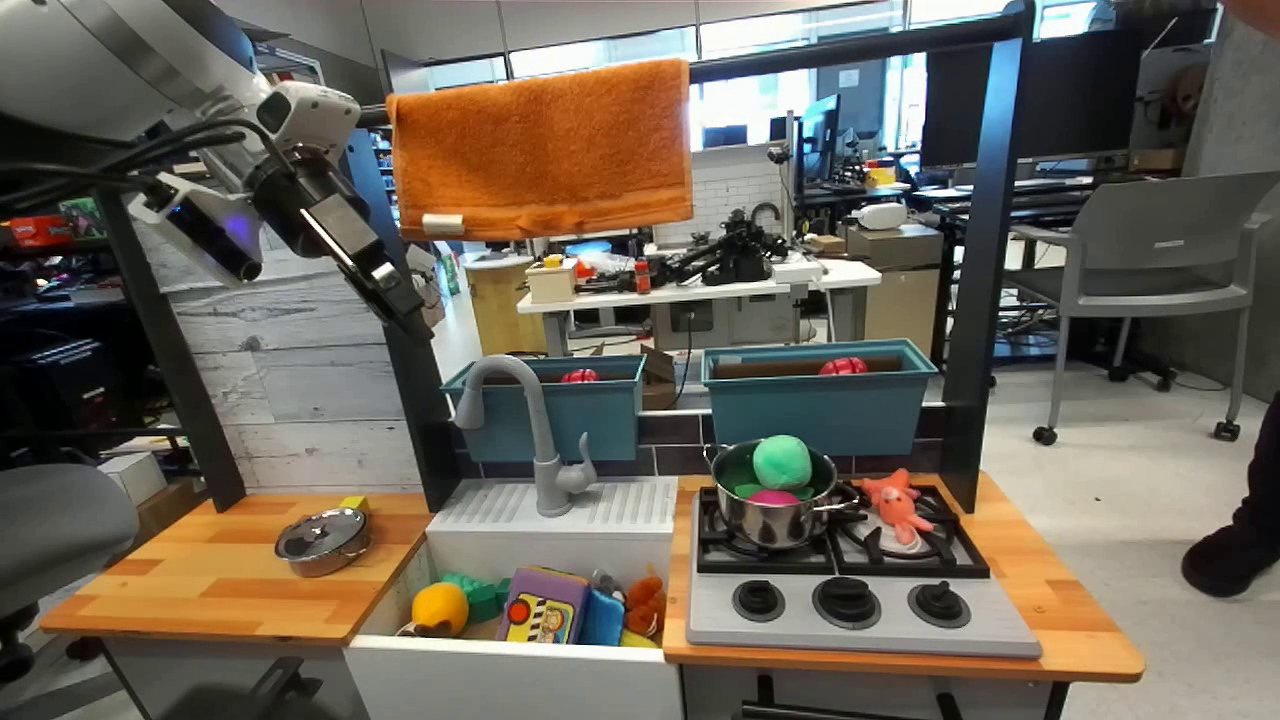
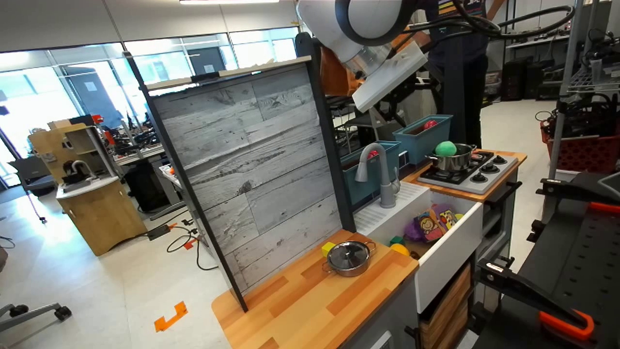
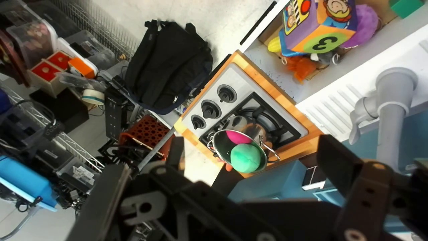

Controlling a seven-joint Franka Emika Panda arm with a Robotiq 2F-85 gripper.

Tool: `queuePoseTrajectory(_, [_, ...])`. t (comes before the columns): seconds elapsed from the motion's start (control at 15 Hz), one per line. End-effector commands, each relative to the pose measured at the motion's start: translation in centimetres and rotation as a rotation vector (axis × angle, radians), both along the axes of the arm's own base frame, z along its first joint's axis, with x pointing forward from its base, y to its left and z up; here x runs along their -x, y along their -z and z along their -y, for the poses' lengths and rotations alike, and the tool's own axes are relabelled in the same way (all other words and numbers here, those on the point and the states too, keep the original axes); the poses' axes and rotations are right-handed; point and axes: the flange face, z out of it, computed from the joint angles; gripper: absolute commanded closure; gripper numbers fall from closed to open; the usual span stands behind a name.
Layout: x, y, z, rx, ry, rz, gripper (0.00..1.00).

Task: Pick up the multi colour object on the left and put it in the sink.

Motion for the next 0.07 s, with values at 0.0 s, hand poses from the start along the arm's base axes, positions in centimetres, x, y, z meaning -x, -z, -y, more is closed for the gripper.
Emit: queuePoseTrajectory(0.0, [-0.03,-0.04,-0.03,0.0,0.0,-0.001,0.0])
